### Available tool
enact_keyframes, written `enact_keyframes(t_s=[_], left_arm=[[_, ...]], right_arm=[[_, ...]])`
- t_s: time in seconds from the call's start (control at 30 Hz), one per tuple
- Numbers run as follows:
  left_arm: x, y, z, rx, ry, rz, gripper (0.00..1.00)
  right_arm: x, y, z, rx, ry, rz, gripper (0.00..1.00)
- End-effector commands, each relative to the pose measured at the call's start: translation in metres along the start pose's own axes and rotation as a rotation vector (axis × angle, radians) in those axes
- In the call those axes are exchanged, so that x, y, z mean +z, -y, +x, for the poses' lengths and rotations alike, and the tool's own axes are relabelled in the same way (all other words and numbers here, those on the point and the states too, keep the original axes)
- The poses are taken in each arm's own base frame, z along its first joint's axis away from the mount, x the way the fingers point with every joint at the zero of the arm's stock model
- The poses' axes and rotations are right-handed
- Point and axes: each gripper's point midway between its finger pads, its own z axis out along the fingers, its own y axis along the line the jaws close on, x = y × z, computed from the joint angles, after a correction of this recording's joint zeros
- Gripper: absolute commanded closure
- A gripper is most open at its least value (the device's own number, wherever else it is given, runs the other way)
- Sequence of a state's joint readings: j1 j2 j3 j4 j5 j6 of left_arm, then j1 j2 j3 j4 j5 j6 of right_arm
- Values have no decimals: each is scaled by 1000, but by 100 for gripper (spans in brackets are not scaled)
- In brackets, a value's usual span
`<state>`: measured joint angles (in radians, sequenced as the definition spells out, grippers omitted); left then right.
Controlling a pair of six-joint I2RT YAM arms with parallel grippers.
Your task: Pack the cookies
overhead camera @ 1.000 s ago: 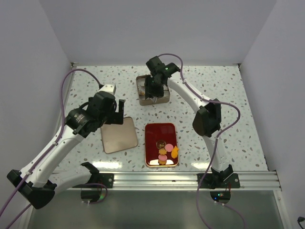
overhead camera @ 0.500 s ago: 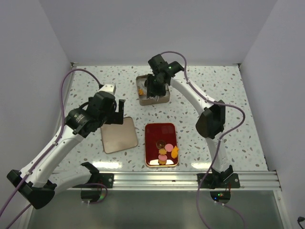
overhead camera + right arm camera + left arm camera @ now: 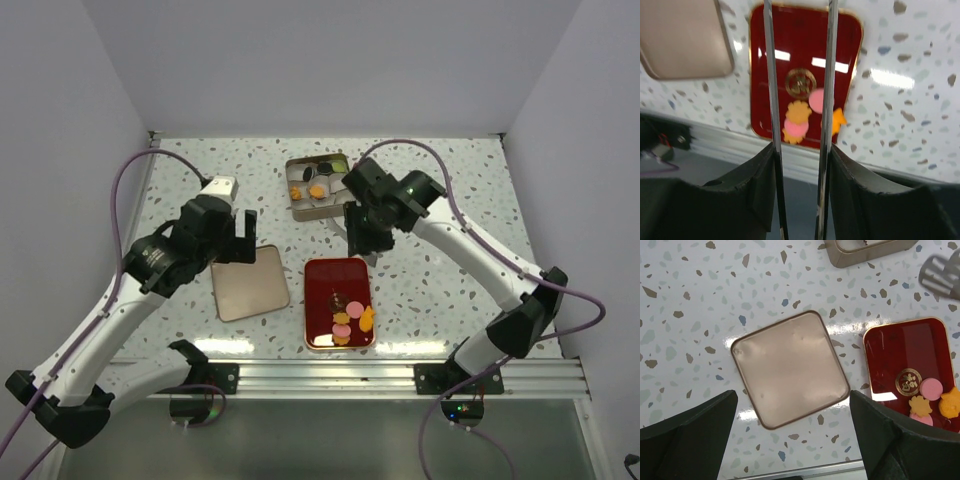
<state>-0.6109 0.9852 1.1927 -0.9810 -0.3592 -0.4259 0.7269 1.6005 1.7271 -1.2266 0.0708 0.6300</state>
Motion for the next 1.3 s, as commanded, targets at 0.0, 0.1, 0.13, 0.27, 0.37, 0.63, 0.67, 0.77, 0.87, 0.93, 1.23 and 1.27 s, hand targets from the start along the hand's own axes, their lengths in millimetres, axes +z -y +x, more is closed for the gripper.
enact_keyframes(t_s=[0.0, 0.1, 0.13, 0.27, 0.37, 0.63, 0.67, 0.77, 0.87, 0.93, 1.23, 1.27], left_arm=[[-4, 6, -3, -2, 30, 53, 0], [-3, 8, 3, -6, 20, 71, 0], [-2, 10, 6, -6, 12, 79, 0], [0, 12, 12, -11, 2, 92, 0], [-1, 12, 12, -16, 6, 99, 0], [-4, 8, 13, -31, 8, 84, 0], [-4, 8, 13, -38, 10, 85, 0], [-5, 7, 16, -51, 6, 83, 0], [-4, 8, 21, -63, -4, 86, 0], [-4, 7, 23, -65, -10, 85, 0], [-1, 8, 26, -74, -21, 86, 0], [-1, 9, 26, -76, -19, 88, 0]], right_arm=[[-9, 11, 63, -58, -113, 93, 56], [-17, 11, 106, -95, -179, 96, 56], [-19, 10, 120, -122, -198, 102, 56], [-31, 4, 147, -124, -235, 67, 56], [-36, 0, 163, -167, -267, 70, 56], [-47, 13, 188, -238, -331, 155, 53], [-50, 21, 190, -239, -339, 189, 52], [-51, 30, 194, -227, -330, 203, 52], [-52, 39, 200, -199, -336, 211, 51], [-51, 46, 206, -189, -350, 227, 51], [-57, 53, 221, -152, -371, 178, 52], [-56, 50, 224, -151, -382, 161, 52]])
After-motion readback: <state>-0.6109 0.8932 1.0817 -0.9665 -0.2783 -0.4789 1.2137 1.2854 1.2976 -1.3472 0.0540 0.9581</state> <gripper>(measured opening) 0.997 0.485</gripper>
